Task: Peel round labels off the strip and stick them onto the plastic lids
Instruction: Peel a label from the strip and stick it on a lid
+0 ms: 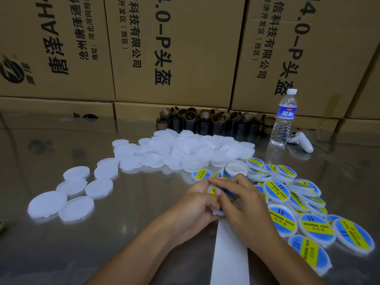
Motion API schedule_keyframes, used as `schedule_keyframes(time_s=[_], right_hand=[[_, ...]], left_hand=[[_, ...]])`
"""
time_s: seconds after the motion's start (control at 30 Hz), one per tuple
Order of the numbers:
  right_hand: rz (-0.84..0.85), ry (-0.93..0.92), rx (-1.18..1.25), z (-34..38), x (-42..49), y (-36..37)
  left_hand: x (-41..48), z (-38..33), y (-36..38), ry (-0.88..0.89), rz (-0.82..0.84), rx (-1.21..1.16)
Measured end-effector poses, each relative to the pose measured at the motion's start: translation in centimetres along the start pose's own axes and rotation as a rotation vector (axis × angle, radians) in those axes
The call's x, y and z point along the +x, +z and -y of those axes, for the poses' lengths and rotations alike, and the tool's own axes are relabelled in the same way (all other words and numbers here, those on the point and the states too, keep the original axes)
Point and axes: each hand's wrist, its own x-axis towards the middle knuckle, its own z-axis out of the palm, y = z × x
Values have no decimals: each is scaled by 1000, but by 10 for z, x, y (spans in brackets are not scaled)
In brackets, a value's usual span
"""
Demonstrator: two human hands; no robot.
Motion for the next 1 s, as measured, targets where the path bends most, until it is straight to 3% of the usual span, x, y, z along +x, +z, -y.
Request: schedule_keyframes(time_s=[0.27, 0.57, 1.0], right_hand=[[-96, 268, 313, -11, 8, -6], [-62, 244, 324, -12, 7, -8], [2, 309, 455, -9, 7, -8]], left_hand=[[-1, 4, 0, -43, -67, 46], [-3, 3, 3, -15, -128, 110], [1, -2, -2, 218, -179, -71]])
